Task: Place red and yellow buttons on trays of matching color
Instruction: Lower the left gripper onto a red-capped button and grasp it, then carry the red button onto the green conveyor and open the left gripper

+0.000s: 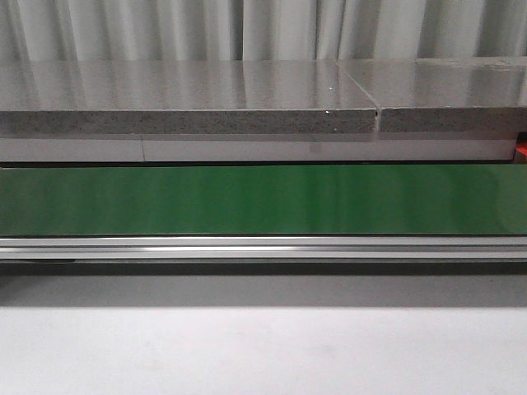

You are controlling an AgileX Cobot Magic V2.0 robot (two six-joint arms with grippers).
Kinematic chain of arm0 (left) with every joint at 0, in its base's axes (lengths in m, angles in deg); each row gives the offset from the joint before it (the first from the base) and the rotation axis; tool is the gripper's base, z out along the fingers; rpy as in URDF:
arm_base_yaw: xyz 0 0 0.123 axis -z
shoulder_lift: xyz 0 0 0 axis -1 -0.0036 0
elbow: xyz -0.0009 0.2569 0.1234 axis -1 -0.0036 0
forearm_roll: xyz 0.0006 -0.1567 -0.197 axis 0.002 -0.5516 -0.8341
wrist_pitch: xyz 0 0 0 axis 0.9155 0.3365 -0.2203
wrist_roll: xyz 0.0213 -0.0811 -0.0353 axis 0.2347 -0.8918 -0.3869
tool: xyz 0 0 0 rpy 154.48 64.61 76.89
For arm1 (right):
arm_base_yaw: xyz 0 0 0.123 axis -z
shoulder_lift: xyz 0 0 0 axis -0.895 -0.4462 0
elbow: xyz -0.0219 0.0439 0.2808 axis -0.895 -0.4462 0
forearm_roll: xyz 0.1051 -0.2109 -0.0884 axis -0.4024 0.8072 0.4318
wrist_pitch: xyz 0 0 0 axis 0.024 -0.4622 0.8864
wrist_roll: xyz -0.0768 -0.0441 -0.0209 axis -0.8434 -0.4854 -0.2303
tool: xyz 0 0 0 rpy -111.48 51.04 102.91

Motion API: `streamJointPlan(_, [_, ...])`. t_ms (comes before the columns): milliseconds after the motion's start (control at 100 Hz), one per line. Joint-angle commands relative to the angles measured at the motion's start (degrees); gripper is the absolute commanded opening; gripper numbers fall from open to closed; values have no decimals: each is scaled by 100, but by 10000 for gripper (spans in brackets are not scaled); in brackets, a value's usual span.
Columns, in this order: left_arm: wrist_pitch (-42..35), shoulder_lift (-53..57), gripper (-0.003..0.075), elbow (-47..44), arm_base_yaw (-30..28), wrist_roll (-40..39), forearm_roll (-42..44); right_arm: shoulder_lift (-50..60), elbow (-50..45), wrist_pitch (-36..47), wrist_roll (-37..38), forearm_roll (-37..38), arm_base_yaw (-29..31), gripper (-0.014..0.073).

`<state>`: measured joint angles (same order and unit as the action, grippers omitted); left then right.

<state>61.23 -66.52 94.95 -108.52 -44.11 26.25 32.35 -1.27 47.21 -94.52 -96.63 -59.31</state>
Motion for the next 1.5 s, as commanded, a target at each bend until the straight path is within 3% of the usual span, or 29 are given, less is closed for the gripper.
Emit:
streamJointPlan(0, [-347, -119, 662, 248, -6, 0, 38, 28, 147, 373, -36, -67, -15, -67])
streamJointPlan(590, [-811, -880, 645, 264, -6, 0, 38, 28, 147, 373, -36, -67, -15, -67])
streamJointPlan(690, [-820, -889, 571, 264, -6, 0, 38, 28, 147, 373, -36, -67, -15, -67])
streamJointPlan(880, [-831, -889, 312, 264, -6, 0, 38, 28, 147, 373, -36, -67, -15, -67])
streamJointPlan(1020, [-831, -889, 179, 264, -6, 0, 38, 28, 147, 373, -36, -67, -15, -67])
streamJointPlan(1190, [-785, -684, 125, 264, -6, 0, 38, 28, 147, 373, -36, -67, -15, -67])
streamJointPlan(1490, [-539, 547, 123, 264, 77, 4, 38, 28, 147, 373, -36, -67, -15, -67])
